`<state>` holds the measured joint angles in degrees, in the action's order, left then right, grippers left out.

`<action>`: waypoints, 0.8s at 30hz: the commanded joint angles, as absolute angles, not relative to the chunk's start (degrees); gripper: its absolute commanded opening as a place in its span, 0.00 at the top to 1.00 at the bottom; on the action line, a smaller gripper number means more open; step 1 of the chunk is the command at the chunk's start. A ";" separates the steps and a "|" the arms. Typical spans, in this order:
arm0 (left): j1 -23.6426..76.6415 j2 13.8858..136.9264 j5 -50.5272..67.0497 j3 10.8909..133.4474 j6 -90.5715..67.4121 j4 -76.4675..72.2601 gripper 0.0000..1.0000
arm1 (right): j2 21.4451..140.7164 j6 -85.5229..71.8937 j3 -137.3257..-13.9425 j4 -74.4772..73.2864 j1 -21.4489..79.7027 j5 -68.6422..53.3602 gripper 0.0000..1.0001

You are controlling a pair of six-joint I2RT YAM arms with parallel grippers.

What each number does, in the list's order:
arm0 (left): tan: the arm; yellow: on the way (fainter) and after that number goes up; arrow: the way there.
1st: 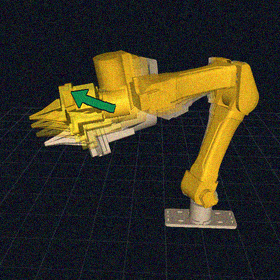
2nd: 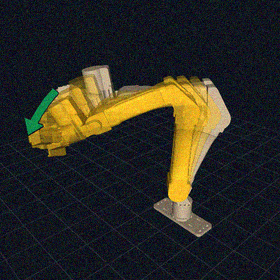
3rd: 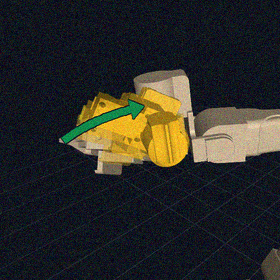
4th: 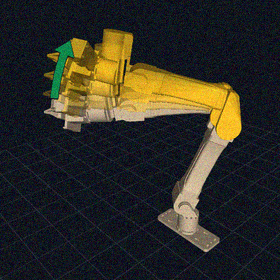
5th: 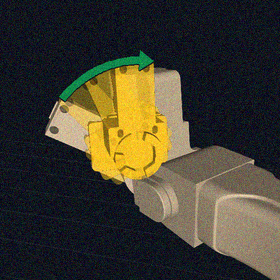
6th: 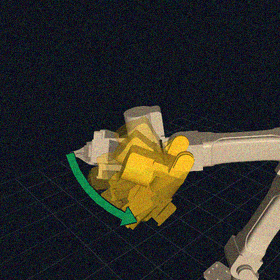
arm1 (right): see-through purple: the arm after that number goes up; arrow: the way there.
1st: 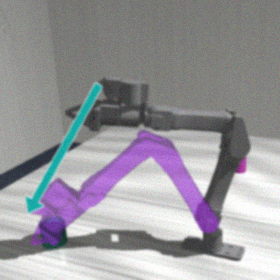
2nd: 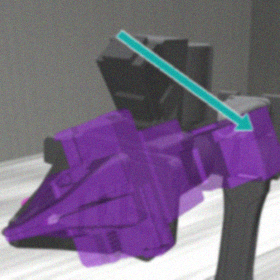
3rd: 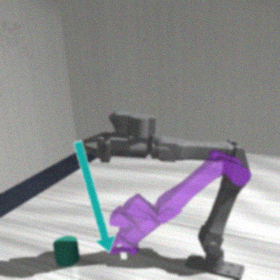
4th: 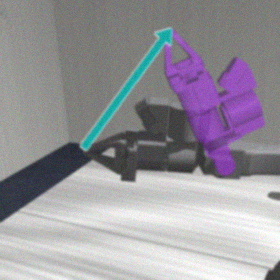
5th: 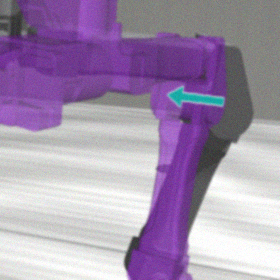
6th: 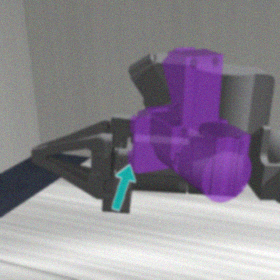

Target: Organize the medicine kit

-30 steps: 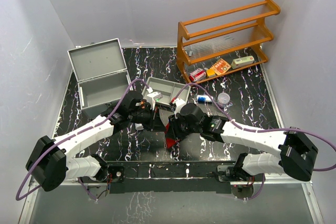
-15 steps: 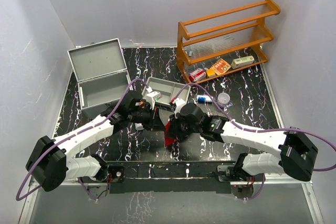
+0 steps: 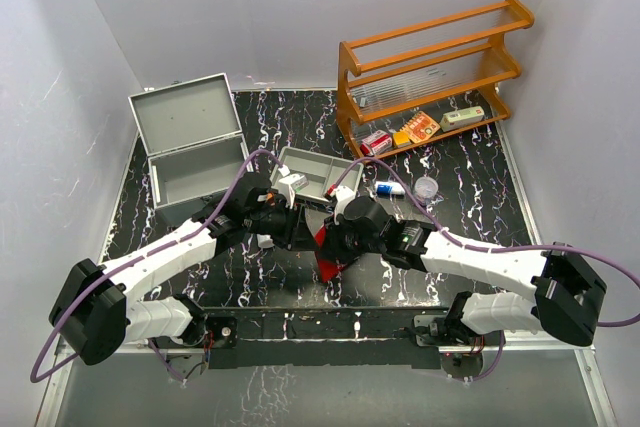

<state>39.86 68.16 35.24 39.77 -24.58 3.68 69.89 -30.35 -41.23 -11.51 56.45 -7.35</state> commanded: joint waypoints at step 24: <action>39.90 66.68 35.88 38.38 -23.76 2.35 1.00 | 63.31 -35.59 -41.05 -11.29 55.94 13.49 1.00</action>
